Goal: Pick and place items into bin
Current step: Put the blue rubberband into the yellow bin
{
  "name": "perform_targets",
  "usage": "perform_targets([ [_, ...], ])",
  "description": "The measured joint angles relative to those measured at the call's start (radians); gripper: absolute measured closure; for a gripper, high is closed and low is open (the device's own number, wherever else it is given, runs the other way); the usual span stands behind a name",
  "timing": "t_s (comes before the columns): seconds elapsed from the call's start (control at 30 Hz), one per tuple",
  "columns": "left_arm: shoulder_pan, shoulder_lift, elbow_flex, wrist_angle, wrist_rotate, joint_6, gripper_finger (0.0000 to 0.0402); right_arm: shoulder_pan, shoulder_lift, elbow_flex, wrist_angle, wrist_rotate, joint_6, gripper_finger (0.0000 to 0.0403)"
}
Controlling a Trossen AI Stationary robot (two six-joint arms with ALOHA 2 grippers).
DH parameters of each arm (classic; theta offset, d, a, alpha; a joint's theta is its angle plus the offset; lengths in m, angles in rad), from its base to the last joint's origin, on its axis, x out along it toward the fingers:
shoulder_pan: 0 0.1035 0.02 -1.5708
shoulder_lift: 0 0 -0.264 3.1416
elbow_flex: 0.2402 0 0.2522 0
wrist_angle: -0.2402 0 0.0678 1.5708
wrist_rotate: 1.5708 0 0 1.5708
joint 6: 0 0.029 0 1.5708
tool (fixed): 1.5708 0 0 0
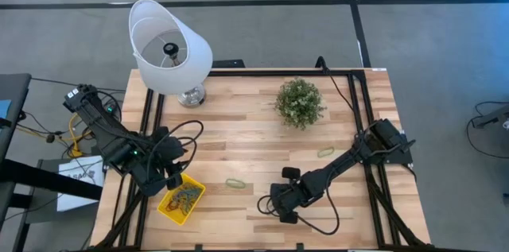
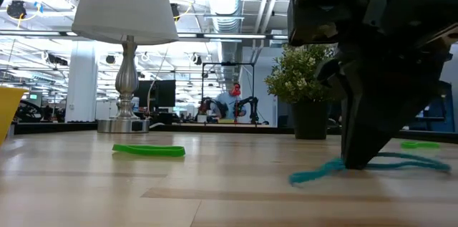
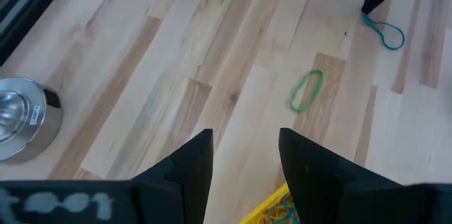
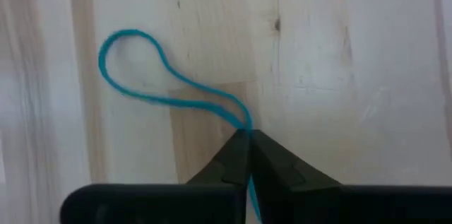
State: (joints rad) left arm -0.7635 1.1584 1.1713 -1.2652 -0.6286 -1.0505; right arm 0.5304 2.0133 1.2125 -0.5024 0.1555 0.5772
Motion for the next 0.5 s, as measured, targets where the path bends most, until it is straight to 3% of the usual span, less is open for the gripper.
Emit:
perform_targets([
  [0.17,0.000,0.000,0.000,0.000,-0.011,0.002,0.0248,-0.012,-0.049,0.048,0.038,0.047,-0.066,0.0400],
  [0.3,0.000,0.000,0.000,0.001,-0.038,0.007,0.0248,-0.038,-0.107,0.092,0.242,0.140,-0.251,0.0400],
  [0.4,0.000,0.000,0.000,-0.001,-0.047,0.013,0.0248,-0.078,-0.088,0.104,0.425,0.137,-0.379,0.0401],
  [0.5,-0.001,-0.004,0.000,-0.013,-0.142,0.013,0.0248,-0.126,-0.064,0.121,0.715,0.103,-0.491,0.0402],
])
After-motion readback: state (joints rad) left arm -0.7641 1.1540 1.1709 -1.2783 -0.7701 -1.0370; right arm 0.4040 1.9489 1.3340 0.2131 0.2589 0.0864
